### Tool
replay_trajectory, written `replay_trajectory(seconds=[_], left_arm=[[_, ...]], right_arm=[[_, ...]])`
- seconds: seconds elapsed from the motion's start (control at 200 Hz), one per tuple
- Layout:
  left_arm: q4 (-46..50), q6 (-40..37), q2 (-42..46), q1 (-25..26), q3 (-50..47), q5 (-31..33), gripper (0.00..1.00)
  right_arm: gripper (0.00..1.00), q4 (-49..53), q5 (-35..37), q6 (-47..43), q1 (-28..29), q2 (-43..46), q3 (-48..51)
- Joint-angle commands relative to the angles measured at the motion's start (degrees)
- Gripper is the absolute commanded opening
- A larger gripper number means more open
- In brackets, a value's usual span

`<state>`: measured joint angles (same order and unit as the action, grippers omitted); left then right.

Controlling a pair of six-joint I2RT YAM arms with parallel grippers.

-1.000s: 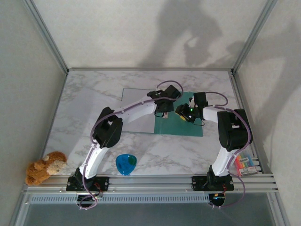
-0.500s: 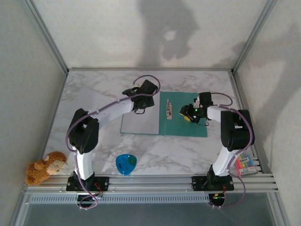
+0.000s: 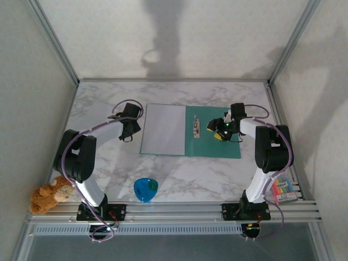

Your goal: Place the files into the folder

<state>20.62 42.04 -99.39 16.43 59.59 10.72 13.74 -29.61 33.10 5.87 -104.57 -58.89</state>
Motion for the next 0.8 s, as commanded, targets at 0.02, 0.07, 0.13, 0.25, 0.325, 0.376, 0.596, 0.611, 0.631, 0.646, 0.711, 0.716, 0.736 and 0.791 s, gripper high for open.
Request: replay_trajectory(seconds=[0.02,0.07,0.13,0.25,0.325,0.376,0.596,0.611,0.631,0.646,0.711,0.716,0.736,0.791], left_arm=[[-5.05,0.16,1.79,-0.72,-1.73,-5.03,0.65],[-6.33,0.62,2.35,-1.23,-3.25,-6.57,0.65],[-7.9,1.2,3.18,-1.65,-5.05,-8.27,0.66],[-8.59,2.08,3.9,-1.84,-7.28,-9.85,0.66],[-7.27,2.91,4.34,-1.84,-8.73,-9.87,0.66],[-5.57,3.64,4.72,-1.84,-9.86,-8.92,0.66],[1.69,5.14,10.01,-1.87,-16.41,-5.55,0.65],[2.43,5.47,10.67,-1.8,-16.82,-4.93,0.65],[3.62,6.02,11.55,-1.55,-17.14,-3.74,0.64],[4.62,6.46,12.15,-1.28,-17.34,-2.78,0.64],[8.04,7.32,14.5,-0.29,-17.73,0.48,0.64],[8.3,7.38,14.63,-0.18,-17.74,0.68,0.64],[9.48,7.75,15.21,-0.04,-17.69,1.57,0.64],[13.15,8.63,16.81,0.17,-17.21,4.38,0.65]], right_arm=[[0.62,5.31,0.98,-1.28,-0.47,3.24,-3.66],[0.62,5.86,0.11,-1.06,-0.39,3.95,-4.79],[0.62,6.23,-0.95,-0.71,-0.1,4.61,-6.2],[0.62,6.51,-2.29,0.19,1.75,4.93,-9.51],[0.62,6.47,-3.07,0.8,3.44,4.24,-12.06],[0.62,6.34,-3.73,1.4,4.62,3.17,-14.01],[0.61,5.97,-6.22,3.15,11.29,-4.26,-24.73],[0.62,6.01,-6.39,3.19,11.88,-4.91,-25.61],[0.62,5.95,-6.66,3.02,12.57,-5.8,-26.69],[0.62,5.88,-6.92,2.84,13.25,-6.46,-27.37],[0.61,5.36,-7.65,2.24,16.12,-9.77,-31.38],[0.61,5.35,-7.65,2.23,16.29,-10.04,-31.73],[0.61,5.33,-7.74,1.98,17.11,-11.09,-32.83],[0.59,4.36,-7.58,1.6,19.31,-13.41,-35.42]])
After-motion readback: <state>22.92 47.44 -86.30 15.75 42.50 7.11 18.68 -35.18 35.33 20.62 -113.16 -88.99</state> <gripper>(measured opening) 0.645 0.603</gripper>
